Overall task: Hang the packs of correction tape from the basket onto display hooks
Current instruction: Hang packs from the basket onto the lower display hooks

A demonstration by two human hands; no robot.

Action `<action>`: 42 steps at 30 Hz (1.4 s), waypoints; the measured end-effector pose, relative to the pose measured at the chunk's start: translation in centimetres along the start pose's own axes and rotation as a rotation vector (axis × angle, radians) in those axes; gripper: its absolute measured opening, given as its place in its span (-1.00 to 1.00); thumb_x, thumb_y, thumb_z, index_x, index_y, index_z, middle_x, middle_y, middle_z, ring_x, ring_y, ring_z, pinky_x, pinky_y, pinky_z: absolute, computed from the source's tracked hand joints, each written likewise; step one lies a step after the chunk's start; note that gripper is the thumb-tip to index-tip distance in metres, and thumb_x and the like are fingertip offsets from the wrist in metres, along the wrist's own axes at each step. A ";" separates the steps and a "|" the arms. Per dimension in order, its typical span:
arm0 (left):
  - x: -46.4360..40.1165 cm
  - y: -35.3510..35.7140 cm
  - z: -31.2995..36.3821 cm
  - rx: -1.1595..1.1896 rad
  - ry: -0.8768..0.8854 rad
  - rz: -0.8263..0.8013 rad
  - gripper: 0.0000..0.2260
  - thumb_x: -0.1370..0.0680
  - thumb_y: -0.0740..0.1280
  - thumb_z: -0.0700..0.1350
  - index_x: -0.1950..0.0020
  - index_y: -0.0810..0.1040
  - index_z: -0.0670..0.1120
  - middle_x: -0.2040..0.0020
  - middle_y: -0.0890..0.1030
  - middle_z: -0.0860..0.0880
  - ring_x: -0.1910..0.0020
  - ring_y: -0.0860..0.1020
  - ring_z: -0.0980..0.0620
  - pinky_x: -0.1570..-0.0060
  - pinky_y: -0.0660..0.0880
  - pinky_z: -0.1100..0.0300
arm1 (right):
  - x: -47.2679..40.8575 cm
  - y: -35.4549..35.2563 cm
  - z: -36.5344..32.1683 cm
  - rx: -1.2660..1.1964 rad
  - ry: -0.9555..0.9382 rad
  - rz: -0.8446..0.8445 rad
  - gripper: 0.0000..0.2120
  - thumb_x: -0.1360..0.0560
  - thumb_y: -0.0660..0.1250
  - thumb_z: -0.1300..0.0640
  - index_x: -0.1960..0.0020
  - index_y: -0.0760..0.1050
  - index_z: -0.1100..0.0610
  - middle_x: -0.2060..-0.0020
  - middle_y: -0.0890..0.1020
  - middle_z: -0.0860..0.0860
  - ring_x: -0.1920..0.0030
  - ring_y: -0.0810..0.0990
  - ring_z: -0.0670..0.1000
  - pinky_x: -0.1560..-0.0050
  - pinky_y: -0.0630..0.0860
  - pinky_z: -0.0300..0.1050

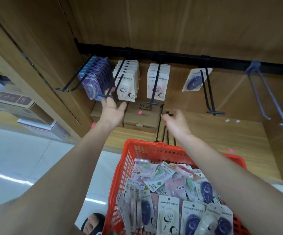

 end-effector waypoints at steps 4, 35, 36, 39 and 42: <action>7.6 2.2 -2.3 -0.079 -0.042 0.066 -0.56 -0.62 0.36 -0.23 -0.43 0.28 -0.03 -0.30 0.31 -0.13 -0.04 0.47 0.01 -0.19 0.38 0.08 | 4.8 -2.5 5.4 -0.051 -0.062 0.064 -0.68 -0.64 0.30 0.15 -0.37 0.41 0.01 -0.11 0.62 0.00 -0.12 0.64 0.06 -0.24 0.56 0.09; 22.7 10.2 -13.9 -0.694 -0.248 -0.604 -0.55 -0.58 0.33 -0.30 -0.39 0.27 0.01 -0.12 0.68 -0.04 -0.04 0.65 -0.09 -0.08 0.65 -0.08 | 13.5 -1.0 22.4 0.986 -0.307 -0.438 -0.44 -0.56 0.36 -0.22 -0.49 0.39 -0.05 -0.31 0.55 -0.02 -0.38 0.47 0.09 -0.54 0.20 0.12; 22.6 10.1 -14.1 -0.672 -0.269 -0.586 -0.59 -0.59 0.34 -0.27 -0.36 0.29 -0.02 -0.14 0.67 -0.04 -0.07 0.64 -0.10 -0.12 0.64 -0.09 | 13.6 -0.8 22.3 0.971 -0.320 -0.434 -0.45 -0.57 0.35 -0.21 -0.50 0.39 -0.06 -0.31 0.54 -0.03 -0.38 0.46 0.09 -0.54 0.19 0.10; 22.6 10.2 -13.7 -0.756 -0.233 -0.602 -0.70 -0.61 0.24 -0.25 -0.32 0.43 -0.03 -0.18 0.64 -0.08 -0.13 0.61 -0.12 -0.17 0.61 -0.05 | 13.9 -0.1 22.3 0.917 -0.346 -0.405 -0.53 -0.60 0.33 -0.15 -0.46 0.41 -0.04 -0.25 0.55 -0.02 -0.35 0.45 0.10 -0.48 0.23 0.05; 23.1 10.8 -13.5 -0.901 -0.173 -0.689 -0.66 -0.61 0.22 -0.30 -0.31 0.42 0.04 -0.20 0.56 -0.11 -0.12 0.58 -0.10 0.01 0.58 0.05 | 13.9 0.3 22.1 0.882 -0.340 -0.364 -0.52 -0.62 0.31 -0.12 -0.49 0.41 -0.01 -0.29 0.54 -0.01 -0.39 0.41 0.09 -0.49 0.23 0.02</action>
Point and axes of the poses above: each hand's wrist, its own x-axis away from the middle knuckle, its own y-axis out of the palm, z = x × y, the point moved 3 cm from there along -x, towards the middle knuckle
